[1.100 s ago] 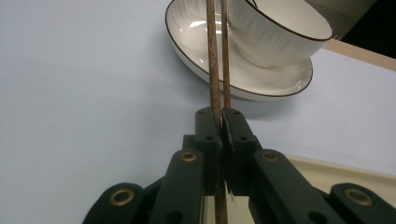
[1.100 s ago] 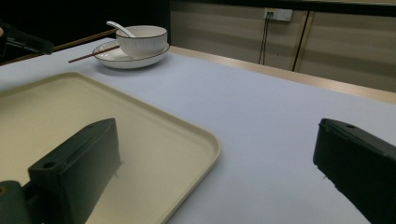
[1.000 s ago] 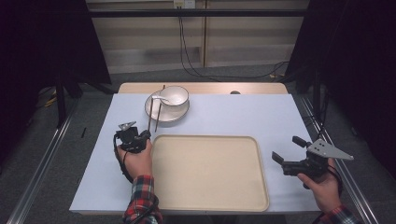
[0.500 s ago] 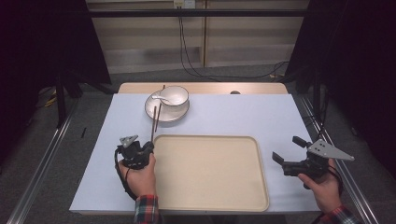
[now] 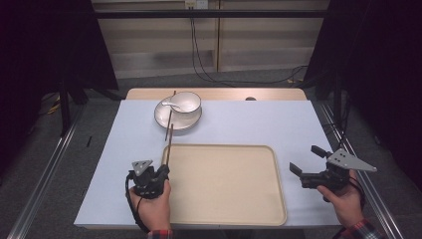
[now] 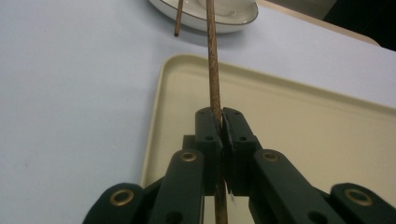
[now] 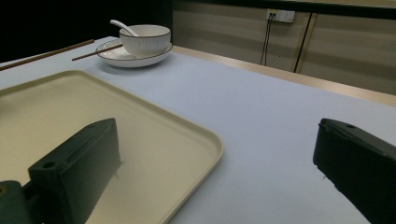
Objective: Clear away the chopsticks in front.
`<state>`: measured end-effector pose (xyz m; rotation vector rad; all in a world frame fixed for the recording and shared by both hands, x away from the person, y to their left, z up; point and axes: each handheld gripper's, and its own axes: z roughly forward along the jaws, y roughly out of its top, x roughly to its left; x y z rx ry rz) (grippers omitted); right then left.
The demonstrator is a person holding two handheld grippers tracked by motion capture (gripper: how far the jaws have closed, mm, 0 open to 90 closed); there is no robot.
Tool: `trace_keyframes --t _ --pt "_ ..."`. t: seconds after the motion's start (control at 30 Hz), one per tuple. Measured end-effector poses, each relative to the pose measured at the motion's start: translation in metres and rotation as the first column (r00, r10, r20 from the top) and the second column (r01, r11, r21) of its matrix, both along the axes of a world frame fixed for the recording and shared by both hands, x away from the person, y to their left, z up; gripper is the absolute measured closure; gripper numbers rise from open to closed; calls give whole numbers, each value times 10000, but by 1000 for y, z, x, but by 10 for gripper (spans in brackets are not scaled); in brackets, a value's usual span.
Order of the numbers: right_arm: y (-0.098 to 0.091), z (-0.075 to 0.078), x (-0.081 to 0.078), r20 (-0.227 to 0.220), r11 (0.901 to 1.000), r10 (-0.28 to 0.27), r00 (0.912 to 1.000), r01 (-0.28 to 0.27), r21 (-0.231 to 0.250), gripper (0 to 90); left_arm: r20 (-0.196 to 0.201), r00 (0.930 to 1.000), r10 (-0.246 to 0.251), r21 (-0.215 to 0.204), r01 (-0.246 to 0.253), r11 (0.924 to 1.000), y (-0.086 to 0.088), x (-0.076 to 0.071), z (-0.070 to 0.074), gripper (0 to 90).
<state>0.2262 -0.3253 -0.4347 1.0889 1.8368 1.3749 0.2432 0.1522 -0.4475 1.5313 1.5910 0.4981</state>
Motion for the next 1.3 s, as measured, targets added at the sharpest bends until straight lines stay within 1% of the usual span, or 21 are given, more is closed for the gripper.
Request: trace_keyframes --t 0.1,0.13,0.23,0.33,0.43,0.5,0.53,0.6,0.73,0.77,0.83,0.93,0.97,1.0,1.07,1.1,1.13,1.17,1.27,1.3 --pt "0 0 0 -22 10000 6 10000 -6 -23 4 -114 9999 -49 3 49 10000 -1 -5 -3 858" --pt "0 0 0 8 10000 -9 10000 9 -24 4 -202 9997 -139 35 140 9999 -1 -5 -3 858" --pt "0 0 0 14 10000 29 10000 -29 -52 4 -287 9992 -276 -84 274 9996 -3 -8 -3 859" --pt "0 0 1 -62 9999 -112 9999 113 76 4 -330 9989 -344 -184 338 9993 -4 -13 -2 858" --pt "0 -1 1 -36 9999 -127 9999 128 42 4 -387 9985 -395 -269 385 9989 -4 -18 -3 858" --pt "0 0 1 -59 9999 -134 9999 134 80 4 -404 9981 -468 -197 460 9987 -5 -20 -3 858" --pt "0 0 1 -41 9999 -135 9999 136 78 5 -384 9978 -535 -207 527 9984 -5 -20 -4 858" --pt "0 0 1 21 10000 -81 10000 81 9 5 -476 9975 -513 -126 508 9986 -6 -21 -5 858" --pt "0 0 1 -33 9999 -113 9999 114 32 5 -569 9966 -588 -154 580 9982 -5 -23 -5 858" --pt "1 0 1 -50 9998 -161 9999 161 69 5 -646 9965 -523 -151 515 9986 -5 -23 -6 858" --pt "0 0 1 -18 10000 -54 10000 54 -60 5 -675 9960 -577 -157 568 9983 -5 -23 -7 858" --pt "0 0 1 -36 10000 -18 10000 18 -86 6 -823 9953 -517 -177 504 9986 -7 -24 -8 858" --pt "1 0 1 4 10000 -18 10000 18 -79 7 -862 9943 -626 -124 617 9980 -6 -25 -8 858" --pt "1 -1 1 9 10000 10 10000 -10 -87 7 -853 9946 -584 -124 575 9983 -7 -25 -9 858" --pt "1 -1 1 23 10000 -31 10000 31 -76 7 -904 9938 -655 -84 650 9979 -6 -27 -9 858" --pt "2 -1 1 18 9999 -49 10000 49 -103 7 -874 9940 -654 -178 641 9978 -7 -27 -10 858" --pt "1 -1 1 30 9999 -23 10000 24 -137 7 -883 9941 -628 -141 618 9980 -7 -28 -10 858" --pt "2 -1 1 -27 9999 24 10000 -24 -103 7 -872 9935 -734 -133 725 9973 -7 -29 -10 858" --pt "2 -1 1 27 9999 53 10000 -53 -163 8 -970 9920 -809 -277 785 9965 -8 -30 -11 858" --pt "2 0 0 42 9998 21 10000 -21 -186 7 -1016 9909 -882 -212 865 9960 -8 -31 -11 857"
